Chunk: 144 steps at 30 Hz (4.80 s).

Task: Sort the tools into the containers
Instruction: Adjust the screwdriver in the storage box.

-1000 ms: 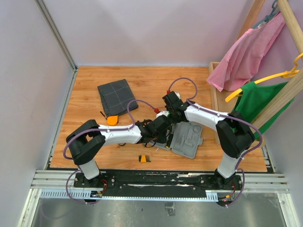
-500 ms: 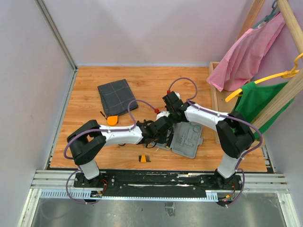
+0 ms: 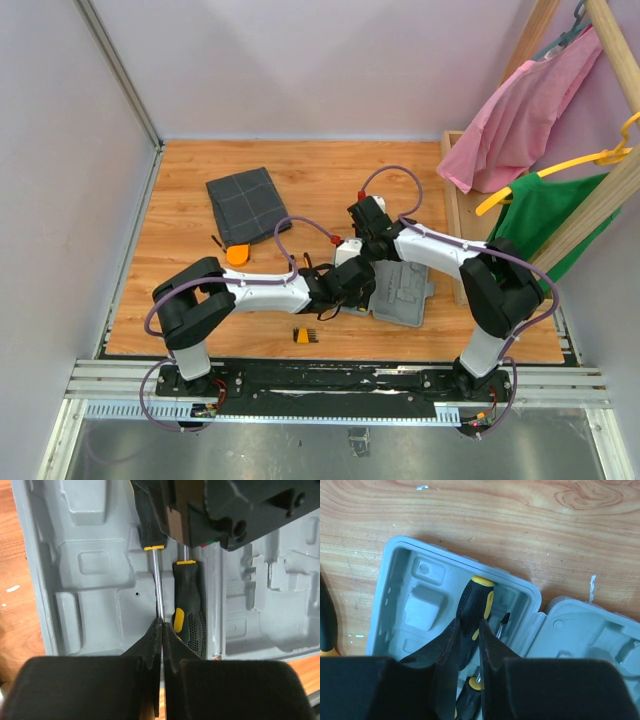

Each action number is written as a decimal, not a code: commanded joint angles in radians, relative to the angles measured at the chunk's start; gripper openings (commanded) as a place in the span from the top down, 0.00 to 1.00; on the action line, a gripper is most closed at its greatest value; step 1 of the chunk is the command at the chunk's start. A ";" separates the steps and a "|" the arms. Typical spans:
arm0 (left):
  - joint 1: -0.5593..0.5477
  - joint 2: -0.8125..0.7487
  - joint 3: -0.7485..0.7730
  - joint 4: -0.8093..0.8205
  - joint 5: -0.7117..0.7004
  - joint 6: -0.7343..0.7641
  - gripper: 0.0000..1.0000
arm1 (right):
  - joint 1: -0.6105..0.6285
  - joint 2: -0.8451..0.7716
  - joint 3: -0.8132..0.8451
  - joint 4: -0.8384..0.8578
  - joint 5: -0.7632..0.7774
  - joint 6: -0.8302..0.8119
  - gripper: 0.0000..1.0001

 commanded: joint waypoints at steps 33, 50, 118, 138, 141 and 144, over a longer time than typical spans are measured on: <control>-0.115 0.077 -0.323 -0.496 0.132 -0.119 0.99 | 0.001 -0.041 -0.210 -0.063 -0.053 0.035 0.83; -0.131 0.069 -0.161 -0.702 0.056 -0.069 0.99 | 0.026 -0.039 -0.172 -0.162 -0.041 0.009 0.83; -0.071 -0.594 -0.061 -0.329 -0.321 -0.069 0.19 | 0.028 -0.028 -0.123 -0.146 -0.078 -0.134 0.81; 0.071 -0.705 -0.198 -0.286 -0.259 -0.094 0.01 | 0.016 -0.169 -0.004 -0.135 -0.161 -0.277 0.62; 0.071 -0.721 -0.231 -0.242 -0.248 -0.093 0.01 | 0.017 -0.213 -0.053 -0.144 -0.166 -0.240 0.61; 0.073 -0.737 -0.257 -0.223 -0.250 -0.089 0.01 | 0.024 -0.260 -0.111 -0.139 -0.188 -0.228 0.61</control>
